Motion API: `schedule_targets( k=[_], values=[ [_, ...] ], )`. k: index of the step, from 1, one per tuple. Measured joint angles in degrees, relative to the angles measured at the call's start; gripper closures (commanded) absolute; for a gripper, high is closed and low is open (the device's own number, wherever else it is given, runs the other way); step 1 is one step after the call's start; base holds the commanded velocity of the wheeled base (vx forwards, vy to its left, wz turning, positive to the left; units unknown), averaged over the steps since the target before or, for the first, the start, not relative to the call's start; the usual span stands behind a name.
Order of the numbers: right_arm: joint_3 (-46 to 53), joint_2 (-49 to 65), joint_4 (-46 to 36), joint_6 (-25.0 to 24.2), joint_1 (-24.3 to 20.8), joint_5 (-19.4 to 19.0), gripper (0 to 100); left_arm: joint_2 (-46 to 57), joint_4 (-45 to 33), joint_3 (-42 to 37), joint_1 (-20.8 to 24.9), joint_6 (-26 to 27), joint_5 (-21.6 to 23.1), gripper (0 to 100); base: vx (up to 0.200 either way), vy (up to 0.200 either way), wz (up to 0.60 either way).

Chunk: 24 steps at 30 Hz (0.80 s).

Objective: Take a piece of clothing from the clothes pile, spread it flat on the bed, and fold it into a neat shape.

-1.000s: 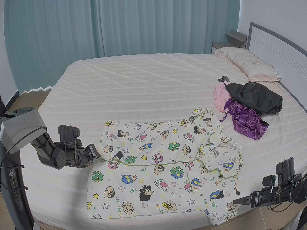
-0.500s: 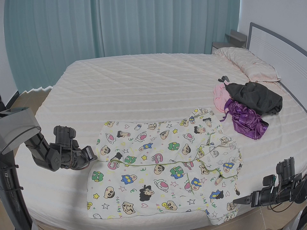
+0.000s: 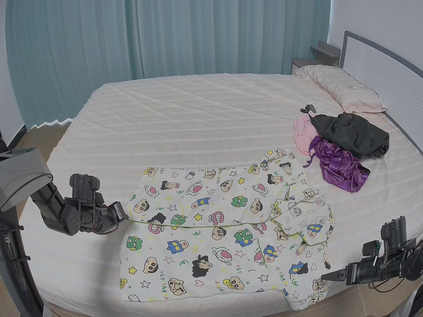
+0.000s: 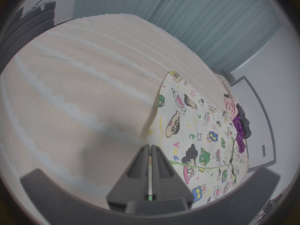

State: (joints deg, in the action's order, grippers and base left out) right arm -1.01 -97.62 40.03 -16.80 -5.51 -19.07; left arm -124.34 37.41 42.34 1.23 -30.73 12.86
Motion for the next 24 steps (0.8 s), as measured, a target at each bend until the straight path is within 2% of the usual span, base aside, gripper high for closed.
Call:
schedule_targets(
  k=[1, 2, 12, 19, 22, 24],
  values=[
    [0.0, 0.0, 0.0, 0.0, 0.0, 0.0, 0, 0.0, 0.0, 0.0, 0.0, 0.0, 0.0, 100, 0.000, 0.000, 0.00],
    [0.0, 0.0, 0.0, 0.0, 0.0, 0.0, 0, -0.1, 0.0, 0.1, 0.0, 0.0, 0.0, 0, 0.000, 0.000, 0.00],
    [0.0, 2.2, 0.2, -0.9, 0.3, 0.2, 0, 0.3, -0.1, -0.5, -0.1, -0.4, 0.0, 0, 0.000, 0.000, 0.00],
    [-1.1, 6.0, 0.2, -6.7, 0.5, 0.5, 0, 3.7, 0.2, -5.0, -1.1, -1.0, 0.7, 0, 0.000, 0.000, 0.00],
    [-2.0, 7.5, 0.1, -8.8, 0.6, 0.6, 0, 5.9, 0.3, -8.2, -1.0, -2.9, 1.0, 0, 0.000, 0.000, 0.00],
    [-2.3, 8.2, 0.1, -9.3, 0.6, 0.7, 0, 7.4, 0.4, -9.7, -0.7, -5.9, 1.1, 0, 0.000, 0.000, 0.00]
  ],
)
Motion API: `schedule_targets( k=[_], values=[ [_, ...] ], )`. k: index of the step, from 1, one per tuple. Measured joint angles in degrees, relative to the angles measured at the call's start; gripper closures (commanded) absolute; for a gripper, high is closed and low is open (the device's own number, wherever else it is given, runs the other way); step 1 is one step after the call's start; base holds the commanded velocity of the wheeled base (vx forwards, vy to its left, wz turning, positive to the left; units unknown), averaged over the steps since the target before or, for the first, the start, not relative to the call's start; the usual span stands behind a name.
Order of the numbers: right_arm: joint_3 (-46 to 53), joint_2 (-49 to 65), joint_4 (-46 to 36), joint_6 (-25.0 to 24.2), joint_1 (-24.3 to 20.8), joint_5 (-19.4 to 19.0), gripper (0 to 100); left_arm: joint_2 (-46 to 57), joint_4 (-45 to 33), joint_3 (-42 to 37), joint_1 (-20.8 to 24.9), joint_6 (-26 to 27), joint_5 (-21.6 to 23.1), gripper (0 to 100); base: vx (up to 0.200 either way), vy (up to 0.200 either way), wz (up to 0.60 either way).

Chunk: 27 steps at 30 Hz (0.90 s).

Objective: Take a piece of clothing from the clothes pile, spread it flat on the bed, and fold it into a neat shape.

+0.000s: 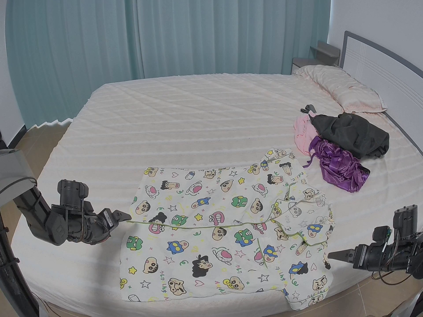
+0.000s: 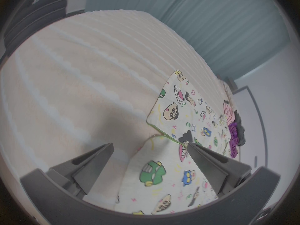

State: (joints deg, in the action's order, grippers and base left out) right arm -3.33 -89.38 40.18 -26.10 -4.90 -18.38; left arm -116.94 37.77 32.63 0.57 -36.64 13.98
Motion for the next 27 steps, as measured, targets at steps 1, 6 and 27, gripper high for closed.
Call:
schedule_targets(
  k=[1, 6, 27],
  values=[
    [-0.1, 0.4, 0.0, -0.2, 0.0, 0.0, 0, 0.9, 0.0, -0.8, 0.3, -2.1, 0.1, 0, 0.000, 0.000, 0.00],
    [-1.0, 1.5, 0.0, -1.0, 0.8, 0.0, 0, 5.7, 0.1, -5.3, 2.7, -6.5, 0.6, 0, 0.000, -0.080, 0.00],
    [-14.9, -1.6, -0.4, -12.7, 0.9, 0.4, 0, 12.2, 0.2, -10.2, 10.5, -15.3, 0.2, 0, 0.000, -0.152, 0.00]
  ],
)
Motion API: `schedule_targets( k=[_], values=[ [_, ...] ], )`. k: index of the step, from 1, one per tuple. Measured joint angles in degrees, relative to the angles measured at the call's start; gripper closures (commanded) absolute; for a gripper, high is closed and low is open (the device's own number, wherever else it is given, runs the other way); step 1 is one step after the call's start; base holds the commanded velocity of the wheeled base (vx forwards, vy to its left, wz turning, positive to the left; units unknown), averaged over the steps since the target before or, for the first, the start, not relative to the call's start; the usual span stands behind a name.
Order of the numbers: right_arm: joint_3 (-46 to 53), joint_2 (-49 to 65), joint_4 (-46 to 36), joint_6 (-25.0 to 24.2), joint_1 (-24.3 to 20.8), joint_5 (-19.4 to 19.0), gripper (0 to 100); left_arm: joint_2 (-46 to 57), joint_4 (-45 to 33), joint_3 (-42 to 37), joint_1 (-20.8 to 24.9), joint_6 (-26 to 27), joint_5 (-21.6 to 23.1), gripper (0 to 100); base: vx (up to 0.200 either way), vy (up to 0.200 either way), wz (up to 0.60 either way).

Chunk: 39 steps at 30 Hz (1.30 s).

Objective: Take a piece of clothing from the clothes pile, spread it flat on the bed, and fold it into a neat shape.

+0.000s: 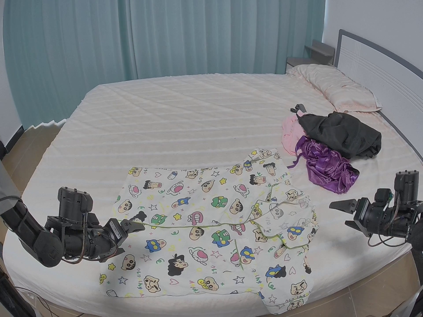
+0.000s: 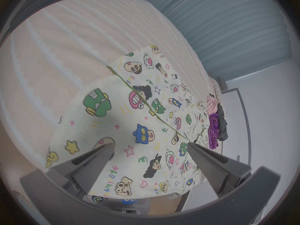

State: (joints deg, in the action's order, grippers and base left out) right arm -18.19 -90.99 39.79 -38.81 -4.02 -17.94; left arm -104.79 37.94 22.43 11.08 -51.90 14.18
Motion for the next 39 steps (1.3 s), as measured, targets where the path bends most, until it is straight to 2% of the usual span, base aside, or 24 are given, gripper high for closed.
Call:
schedule_targets(
  k=[3, 5, 8, 11, 15, 19, 23, 28, 39],
  values=[
    [-3.9, -2.7, 0.0, -3.4, -1.4, 2.3, 0, 0.1, 0.1, -0.2, 0.2, -0.1, -0.1, 0, 0.000, 0.000, 0.00],
    [-6.8, -5.3, 0.1, -5.4, -3.0, 5.7, 0, 0.1, 0.7, -0.4, 0.2, -0.2, -0.2, 0, 0.000, 0.000, 0.00],
    [-10.6, -9.4, 0.2, -7.1, -5.8, 10.4, 0, 0.2, 1.9, -0.8, 0.2, -0.5, -0.4, 0, 0.000, 0.000, 0.00],
    [-14.4, -13.6, 0.0, -7.5, -8.1, 12.5, 0, 0.2, 3.5, -1.5, 0.2, -0.8, -0.6, 0, 0.000, 0.000, 0.00],
    [-18.2, -18.4, -0.6, -5.8, -9.5, 13.5, 0, 0.2, 4.5, -2.3, 0.2, -1.0, -0.7, 0, 0.000, 0.000, 0.00],
    [-21.0, -22.5, -0.8, -1.4, -10.0, 13.6, 0, 0.1, 4.8, -2.6, 0.2, -1.0, -0.7, 0, 0.000, 0.000, 0.00],
    [-24.4, -25.4, -1.1, -0.6, -10.3, 13.9, 0, 0.0, 5.0, -2.7, 0.0, -1.0, -1.2, 0, 0.050, 0.000, 0.00],
    [-26.7, -27.5, -1.3, -1.3, -11.3, 13.9, 0, -0.1, 5.0, -2.8, -0.1, -1.1, -1.4, 0, 0.080, 0.000, 0.00],
    [-34.5, -30.0, -3.2, -7.6, -12.9, 14.2, 0, -0.3, 5.2, -2.7, -0.3, -2.8, -1.5, 0, 0.000, 0.000, 0.00]
  ],
)
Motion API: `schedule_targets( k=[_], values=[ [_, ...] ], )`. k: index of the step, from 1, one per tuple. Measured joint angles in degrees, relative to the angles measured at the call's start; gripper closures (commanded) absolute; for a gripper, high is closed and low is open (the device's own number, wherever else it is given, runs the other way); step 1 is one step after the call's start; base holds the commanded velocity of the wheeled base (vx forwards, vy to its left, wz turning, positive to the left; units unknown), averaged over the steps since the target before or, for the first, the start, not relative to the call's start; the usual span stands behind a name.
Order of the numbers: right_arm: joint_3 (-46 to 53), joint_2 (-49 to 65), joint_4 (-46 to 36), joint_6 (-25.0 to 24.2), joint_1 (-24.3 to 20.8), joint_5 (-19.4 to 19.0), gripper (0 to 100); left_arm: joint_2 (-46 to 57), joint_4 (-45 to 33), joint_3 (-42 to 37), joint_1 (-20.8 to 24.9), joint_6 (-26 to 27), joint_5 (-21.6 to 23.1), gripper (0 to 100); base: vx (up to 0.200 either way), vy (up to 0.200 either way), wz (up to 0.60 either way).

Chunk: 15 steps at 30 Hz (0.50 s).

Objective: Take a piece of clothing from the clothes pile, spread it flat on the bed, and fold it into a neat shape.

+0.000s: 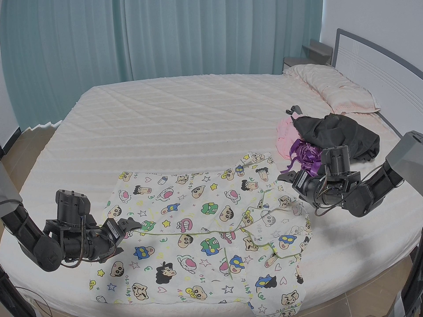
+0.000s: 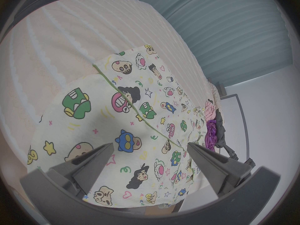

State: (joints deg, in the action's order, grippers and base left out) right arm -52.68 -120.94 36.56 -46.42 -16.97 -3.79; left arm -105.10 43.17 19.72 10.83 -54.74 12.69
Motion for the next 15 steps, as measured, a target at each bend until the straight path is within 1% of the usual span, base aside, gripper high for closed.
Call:
schedule_targets(
  k=[1, 4, 8, 15],
  values=[
    [-1.1, -0.3, -0.8, -0.7, -0.3, 0.0, 0, 0.0, 0.2, 0.0, 0.0, -0.3, 0.0, 0, 0.000, 0.000, 0.00],
    [-4.7, -1.2, -2.9, -3.4, -1.1, 0.0, 0, -0.1, 0.8, 0.0, -0.2, -0.7, 0.0, 0, 0.200, 0.000, 0.00],
    [-9.7, -3.1, -5.3, -7.2, -2.1, 0.1, 0, -0.1, 1.8, -0.4, -0.2, -0.9, 0.0, 0, 0.000, 0.000, 0.00],
    [-16.7, -7.6, -6.9, -9.2, -3.1, 0.3, 0, -0.1, 5.7, -2.2, -0.3, -0.9, 0.0, 0, 0.000, 0.000, 0.00]
  ],
)
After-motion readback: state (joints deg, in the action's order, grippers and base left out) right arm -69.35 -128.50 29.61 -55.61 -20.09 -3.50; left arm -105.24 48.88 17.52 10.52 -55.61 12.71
